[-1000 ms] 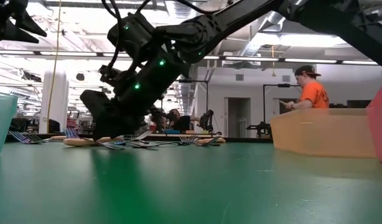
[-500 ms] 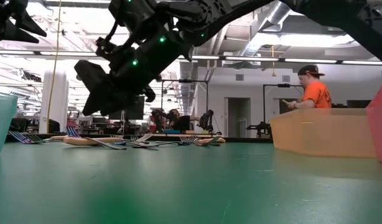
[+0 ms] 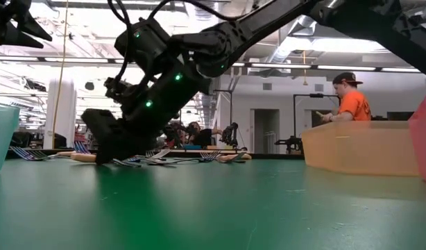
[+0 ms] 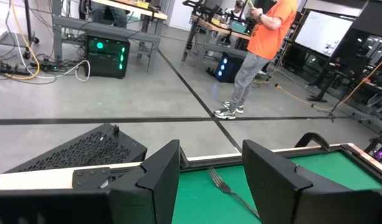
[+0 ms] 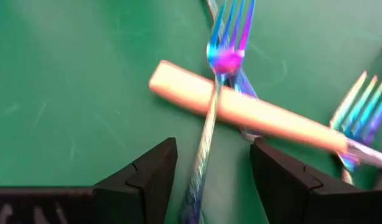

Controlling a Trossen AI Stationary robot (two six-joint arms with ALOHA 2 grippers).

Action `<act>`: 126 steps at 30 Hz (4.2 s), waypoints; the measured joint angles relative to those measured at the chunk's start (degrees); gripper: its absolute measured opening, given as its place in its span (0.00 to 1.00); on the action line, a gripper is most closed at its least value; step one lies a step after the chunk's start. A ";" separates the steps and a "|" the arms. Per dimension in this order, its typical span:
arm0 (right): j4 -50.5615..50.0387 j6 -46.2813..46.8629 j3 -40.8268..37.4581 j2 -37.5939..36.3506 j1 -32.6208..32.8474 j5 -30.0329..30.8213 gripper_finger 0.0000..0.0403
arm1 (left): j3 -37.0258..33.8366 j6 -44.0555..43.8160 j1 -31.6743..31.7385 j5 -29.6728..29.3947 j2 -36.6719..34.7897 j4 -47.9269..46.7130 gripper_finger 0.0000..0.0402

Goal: Sort silverware by color (type)
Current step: Put the blue fork into the orange bin

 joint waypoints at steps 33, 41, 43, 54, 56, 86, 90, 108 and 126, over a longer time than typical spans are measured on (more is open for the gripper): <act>-3.57 -1.40 -0.49 -5.57 1.40 -0.28 0.10 | -0.01 0.01 0.00 -0.02 -0.02 -0.02 0.39; -4.75 -5.64 -0.45 -11.58 1.38 0.10 0.10 | 0.00 0.00 0.00 -0.02 0.00 -0.02 0.39; -4.82 -7.27 -0.45 -13.91 1.38 0.14 0.10 | 0.00 0.00 0.02 -0.02 -0.02 -0.02 0.39; -3.74 -26.07 -0.33 -28.06 2.65 0.32 0.10 | 0.00 0.00 0.00 -0.05 -0.02 -0.02 0.39; -3.61 -30.90 -0.32 -31.37 2.86 0.27 0.10 | 0.00 0.00 0.02 -0.04 -0.01 -0.02 0.39; -53.07 -25.40 -19.94 -66.39 -19.21 -12.34 0.11 | 0.04 -0.09 0.02 0.68 -0.02 -0.40 0.39; -42.08 -19.64 -40.25 -78.22 -18.49 -9.10 0.11 | 0.04 -0.09 0.00 0.70 -0.02 -0.39 0.39; -20.25 18.32 -88.88 -112.88 2.74 10.39 0.11 | 0.07 -0.07 0.00 0.70 -0.02 -0.39 0.39; -25.37 47.82 -95.07 -107.45 25.99 21.03 0.11 | 0.07 -0.07 0.00 0.70 -0.02 -0.42 0.39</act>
